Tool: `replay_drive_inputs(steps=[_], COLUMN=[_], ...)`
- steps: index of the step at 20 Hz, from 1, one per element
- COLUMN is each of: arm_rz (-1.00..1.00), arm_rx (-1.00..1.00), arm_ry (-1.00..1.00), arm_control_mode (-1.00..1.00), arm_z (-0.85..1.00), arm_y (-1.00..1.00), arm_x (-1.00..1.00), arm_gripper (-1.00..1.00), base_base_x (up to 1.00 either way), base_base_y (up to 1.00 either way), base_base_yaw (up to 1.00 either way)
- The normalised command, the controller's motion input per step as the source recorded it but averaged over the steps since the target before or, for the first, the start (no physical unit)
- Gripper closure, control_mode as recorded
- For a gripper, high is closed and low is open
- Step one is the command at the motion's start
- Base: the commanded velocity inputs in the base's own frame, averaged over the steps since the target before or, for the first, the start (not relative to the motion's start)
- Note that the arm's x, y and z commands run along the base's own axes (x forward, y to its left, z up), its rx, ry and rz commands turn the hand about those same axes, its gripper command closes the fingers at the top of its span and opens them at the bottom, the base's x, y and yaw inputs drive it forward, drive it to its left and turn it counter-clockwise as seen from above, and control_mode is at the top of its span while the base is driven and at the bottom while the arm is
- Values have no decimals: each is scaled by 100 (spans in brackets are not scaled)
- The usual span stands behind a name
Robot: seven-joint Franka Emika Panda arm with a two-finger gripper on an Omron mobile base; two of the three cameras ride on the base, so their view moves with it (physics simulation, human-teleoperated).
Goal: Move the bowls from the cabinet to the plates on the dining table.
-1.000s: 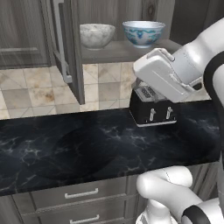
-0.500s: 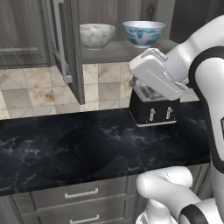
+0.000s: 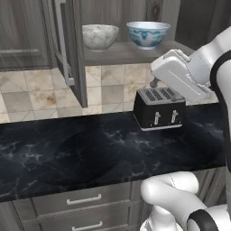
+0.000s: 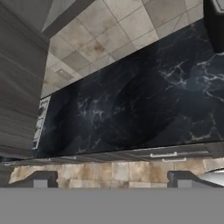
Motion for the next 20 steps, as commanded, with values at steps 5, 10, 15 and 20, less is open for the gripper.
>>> replay_drive_inputs(steps=[5,10,15,20], arm_rz=[-18,-18,-14,-15], arm_rx=[-8,-8,-5,-5], arm_ry=[5,1,0,2], arm_control_mode=[-100,-100,-100,-100], arm_z=[6,2,27,23], arm_y=[-36,-34,-11,-28], arm_x=[21,6,0,0], arm_gripper=[-100,-100,-100,-100], base_base_x=[0,0,0,0], base_base_y=[0,0,0,0], base_base_yaw=[0,0,0,0])
